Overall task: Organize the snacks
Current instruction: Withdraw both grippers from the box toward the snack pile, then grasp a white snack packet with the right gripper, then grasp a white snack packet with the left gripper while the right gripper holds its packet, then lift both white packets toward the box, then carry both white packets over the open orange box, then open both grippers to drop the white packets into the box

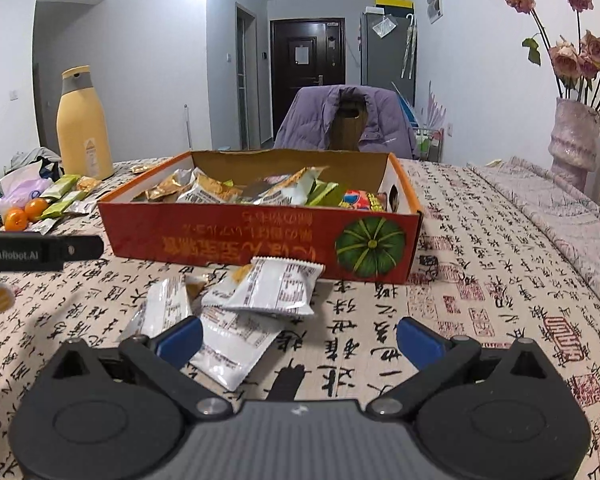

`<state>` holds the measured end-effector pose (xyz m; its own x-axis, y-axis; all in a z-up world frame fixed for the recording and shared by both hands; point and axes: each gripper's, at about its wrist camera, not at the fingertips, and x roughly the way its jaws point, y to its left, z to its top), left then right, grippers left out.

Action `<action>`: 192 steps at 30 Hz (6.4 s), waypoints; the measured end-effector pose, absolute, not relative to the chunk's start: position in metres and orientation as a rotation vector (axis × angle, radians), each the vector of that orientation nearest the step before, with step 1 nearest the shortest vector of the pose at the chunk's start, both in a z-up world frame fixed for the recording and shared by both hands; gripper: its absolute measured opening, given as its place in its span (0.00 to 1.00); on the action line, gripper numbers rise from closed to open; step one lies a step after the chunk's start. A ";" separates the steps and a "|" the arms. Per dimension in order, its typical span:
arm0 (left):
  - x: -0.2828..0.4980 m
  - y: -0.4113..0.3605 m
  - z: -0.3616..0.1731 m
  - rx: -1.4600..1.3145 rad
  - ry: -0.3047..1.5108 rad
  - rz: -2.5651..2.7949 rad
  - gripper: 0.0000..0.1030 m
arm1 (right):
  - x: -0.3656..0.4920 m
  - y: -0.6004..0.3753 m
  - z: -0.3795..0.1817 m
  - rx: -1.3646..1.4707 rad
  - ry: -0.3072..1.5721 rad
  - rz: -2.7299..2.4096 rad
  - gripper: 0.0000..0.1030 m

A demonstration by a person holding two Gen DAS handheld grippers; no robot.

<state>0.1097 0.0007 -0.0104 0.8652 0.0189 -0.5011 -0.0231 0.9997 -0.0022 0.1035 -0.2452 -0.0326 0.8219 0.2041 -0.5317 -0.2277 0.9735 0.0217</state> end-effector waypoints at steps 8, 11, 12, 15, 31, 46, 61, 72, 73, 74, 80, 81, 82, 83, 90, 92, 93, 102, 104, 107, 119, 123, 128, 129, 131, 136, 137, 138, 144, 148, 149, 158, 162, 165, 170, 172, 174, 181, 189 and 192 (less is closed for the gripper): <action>0.113 0.001 -0.023 -0.015 0.538 0.020 1.00 | 0.111 -0.241 -0.033 -0.059 0.576 0.210 1.00; 0.113 0.002 -0.024 -0.022 0.542 0.024 1.00 | 0.116 -0.240 -0.032 -0.058 0.582 0.205 1.00; 0.113 0.002 -0.024 -0.023 0.543 0.023 1.00 | 0.119 -0.239 -0.031 -0.065 0.584 0.207 1.00; 0.114 0.002 -0.025 -0.025 0.544 0.017 1.00 | 0.127 -0.233 -0.029 -0.110 0.576 0.202 1.00; 0.115 0.005 -0.026 -0.044 0.550 0.000 1.00 | 0.179 -0.211 -0.031 -0.118 0.614 0.230 0.78; 0.114 0.005 -0.026 -0.053 0.547 0.001 1.00 | 0.177 -0.223 -0.039 -0.019 0.628 0.266 0.37; 0.116 0.010 -0.027 -0.084 0.564 0.014 1.00 | 0.147 -0.260 -0.030 -0.009 0.537 0.191 0.37; 0.120 -0.008 -0.018 -0.073 0.590 -0.006 1.00 | 0.145 -0.274 -0.037 0.039 0.523 0.167 0.37; 0.120 -0.013 -0.016 -0.067 0.592 -0.010 1.00 | 0.144 -0.274 -0.037 0.039 0.522 0.167 0.37; 0.121 -0.019 -0.016 -0.060 0.595 -0.017 1.00 | 0.144 -0.274 -0.038 0.041 0.521 0.169 0.37; 0.132 -0.050 -0.018 -0.060 0.644 -0.042 1.00 | 0.143 -0.273 -0.039 0.047 0.516 0.183 0.37; 0.134 -0.053 -0.019 -0.062 0.651 -0.044 1.00 | 0.142 -0.272 -0.040 0.040 0.513 0.181 0.37; 0.135 -0.057 -0.019 -0.064 0.659 -0.046 1.00 | 0.141 -0.271 -0.040 0.033 0.509 0.180 0.37; 0.137 -0.060 -0.020 -0.064 0.667 -0.045 1.00 | 0.141 -0.270 -0.040 0.027 0.505 0.181 0.37; 0.146 -0.073 -0.028 -0.060 0.707 -0.010 1.00 | 0.139 -0.269 -0.040 0.026 0.497 0.199 0.37; 0.148 -0.073 -0.029 -0.077 0.719 -0.002 0.98 | 0.139 -0.268 -0.040 0.026 0.498 0.204 0.37; 0.149 -0.072 -0.030 -0.086 0.724 -0.001 0.96 | 0.139 -0.268 -0.040 0.025 0.498 0.206 0.37; 0.151 -0.066 -0.033 -0.155 0.751 -0.033 0.70 | 0.138 -0.268 -0.040 0.029 0.499 0.215 0.38; 0.149 -0.066 -0.032 -0.159 0.748 -0.039 0.60 | 0.138 -0.268 -0.040 0.030 0.499 0.216 0.38; 0.148 -0.063 -0.032 -0.183 0.743 -0.047 0.53 | 0.138 -0.268 -0.040 0.030 0.500 0.216 0.38; 0.138 -0.058 -0.029 -0.183 0.713 -0.051 0.48 | 0.138 -0.268 -0.040 0.031 0.495 0.218 0.38; 0.136 -0.055 -0.027 -0.186 0.703 -0.052 0.48 | 0.137 -0.267 -0.041 0.029 0.490 0.221 0.38; 0.130 -0.055 -0.020 -0.173 0.667 -0.061 0.48 | 0.134 -0.267 -0.039 0.027 0.474 0.221 0.38; 0.128 -0.055 -0.017 -0.169 0.657 -0.063 0.48 | 0.133 -0.266 -0.038 0.026 0.468 0.219 0.38; 0.125 -0.054 -0.012 -0.163 0.635 -0.071 0.48 | 0.131 -0.266 -0.035 0.026 0.455 0.225 0.38; 0.125 -0.051 0.005 -0.150 0.584 -0.070 0.48 | 0.129 -0.266 -0.020 0.017 0.415 0.225 0.38; 0.126 -0.050 0.009 -0.149 0.571 -0.070 0.48 | 0.129 -0.265 -0.017 0.016 0.409 0.226 0.38; 0.127 -0.050 0.014 -0.149 0.560 -0.071 0.48 | 0.131 -0.265 -0.013 0.014 0.403 0.227 0.38; 0.143 -0.047 0.039 -0.134 0.498 -0.067 0.48 | 0.146 -0.262 0.013 0.002 0.353 0.224 0.38; 0.159 -0.046 0.053 -0.119 0.470 -0.053 0.48 | 0.161 -0.260 0.027 -0.002 0.338 0.217 0.38; 0.164 -0.046 0.056 -0.116 0.464 -0.049 0.48 | 0.166 -0.259 0.029 -0.005 0.335 0.213 0.38; 0.201 -0.042 0.069 -0.125 0.429 -0.012 0.48 | 0.212 -0.248 0.039 -0.003 0.336 0.191 0.38; 0.215 -0.037 0.066 -0.142 0.406 0.024 0.48 | 0.231 -0.248 0.037 0.028 0.329 0.171 0.38; 0.222 -0.034 0.060 -0.152 0.384 0.042 0.48 | 0.241 -0.250 0.029 0.049 0.329 0.164 0.38; 0.233 -0.031 0.039 -0.159 0.398 0.049 0.48 | 0.250 -0.254 0.014 0.061 0.352 0.177 0.38; 0.236 -0.031 0.032 -0.156 0.404 0.046 0.48 | 0.253 -0.254 0.009 0.062 0.366 0.180 0.38; 0.239 -0.031 0.026 -0.134 0.413 0.040 0.48 | 0.256 -0.255 0.004 0.062 0.385 0.184 0.38; 0.239 -0.024 0.017 -0.155 0.425 0.023 0.58 | 0.252 -0.258 0.002 0.070 0.393 0.188 0.50; 0.229 -0.019 0.023 -0.183 0.366 0.062 1.00 | 0.244 -0.261 0.002 0.081 0.352 0.179 1.00; 0.229 -0.019 0.023 -0.180 0.368 0.069 1.00 | 0.245 -0.261 0.001 0.083 0.355 0.173 1.00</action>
